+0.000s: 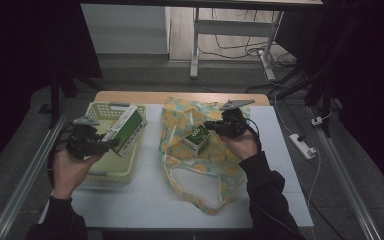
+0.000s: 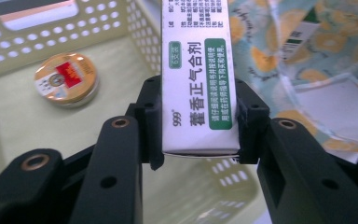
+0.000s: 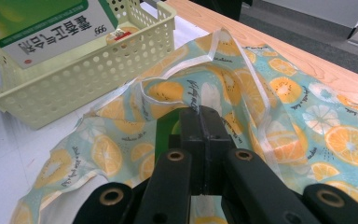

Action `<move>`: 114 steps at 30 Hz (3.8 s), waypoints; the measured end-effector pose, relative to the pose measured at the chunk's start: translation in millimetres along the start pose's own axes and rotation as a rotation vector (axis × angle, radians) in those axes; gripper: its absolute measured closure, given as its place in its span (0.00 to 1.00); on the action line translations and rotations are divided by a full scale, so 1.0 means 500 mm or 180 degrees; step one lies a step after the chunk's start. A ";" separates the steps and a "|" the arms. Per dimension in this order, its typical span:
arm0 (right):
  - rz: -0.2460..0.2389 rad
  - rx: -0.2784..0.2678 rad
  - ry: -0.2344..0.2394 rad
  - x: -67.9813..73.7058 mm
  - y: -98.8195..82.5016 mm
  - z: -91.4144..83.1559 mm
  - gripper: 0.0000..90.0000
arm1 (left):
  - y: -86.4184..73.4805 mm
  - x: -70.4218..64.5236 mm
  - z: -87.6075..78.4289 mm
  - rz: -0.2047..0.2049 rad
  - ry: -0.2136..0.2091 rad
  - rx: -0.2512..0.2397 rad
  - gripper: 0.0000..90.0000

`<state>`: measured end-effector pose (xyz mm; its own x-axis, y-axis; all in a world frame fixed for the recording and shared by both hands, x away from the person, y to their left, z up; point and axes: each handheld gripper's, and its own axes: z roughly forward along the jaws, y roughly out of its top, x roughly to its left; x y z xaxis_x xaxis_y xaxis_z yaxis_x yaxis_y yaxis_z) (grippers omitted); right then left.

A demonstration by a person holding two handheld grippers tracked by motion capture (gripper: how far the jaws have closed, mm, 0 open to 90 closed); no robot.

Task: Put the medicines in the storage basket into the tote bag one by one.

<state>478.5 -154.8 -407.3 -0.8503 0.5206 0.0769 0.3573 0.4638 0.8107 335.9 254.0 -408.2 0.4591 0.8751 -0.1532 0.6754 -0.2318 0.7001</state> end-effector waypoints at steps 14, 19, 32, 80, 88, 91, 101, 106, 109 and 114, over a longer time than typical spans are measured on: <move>0.0005 -0.0023 -0.0017 0.000 0.000 -0.001 1.00 | 0.027 -0.100 0.014 0.0378 -0.0451 0.0135 0.69; -0.0002 -0.0027 -0.0017 0.000 0.000 0.000 1.00 | 0.031 -0.136 0.035 0.0496 -0.0572 0.0256 0.69; -0.0012 -0.0025 -0.0010 0.006 0.001 0.003 1.00 | 0.031 -0.196 0.119 0.0570 -0.0721 0.0612 0.69; -0.0077 -0.0044 0.0114 0.027 0.011 0.005 1.00 | 0.119 -0.234 0.273 0.0462 -0.0449 0.0786 0.69; -0.0071 -0.0039 0.0121 0.026 0.010 0.006 1.00 | 0.133 -0.227 0.290 0.0434 -0.0391 0.0732 0.69; -0.0071 -0.0036 0.0117 0.026 0.010 0.006 1.00 | 0.140 -0.225 0.295 0.0428 -0.0357 0.0709 0.69; -0.0055 -0.0037 0.0096 0.022 0.010 0.005 1.00 | 0.155 -0.211 0.315 0.0360 -0.0214 0.0614 0.69; -0.0044 -0.0030 0.0096 0.021 0.009 0.006 1.00 | 0.156 -0.197 0.326 0.0312 -0.0157 0.0595 0.69; -0.0043 -0.0023 0.0096 0.020 0.009 0.008 1.00 | 0.157 -0.193 0.331 0.0287 -0.0098 0.0581 0.69; -0.0036 -0.0010 0.0094 0.019 0.007 0.011 1.00 | 0.160 -0.189 0.339 0.0254 -0.0009 0.0554 0.69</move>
<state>473.9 -144.3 -406.8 -0.8654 0.4938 0.0848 0.3464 0.4672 0.8135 444.7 80.6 -455.9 0.5167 0.8498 -0.1042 0.7263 -0.3706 0.5790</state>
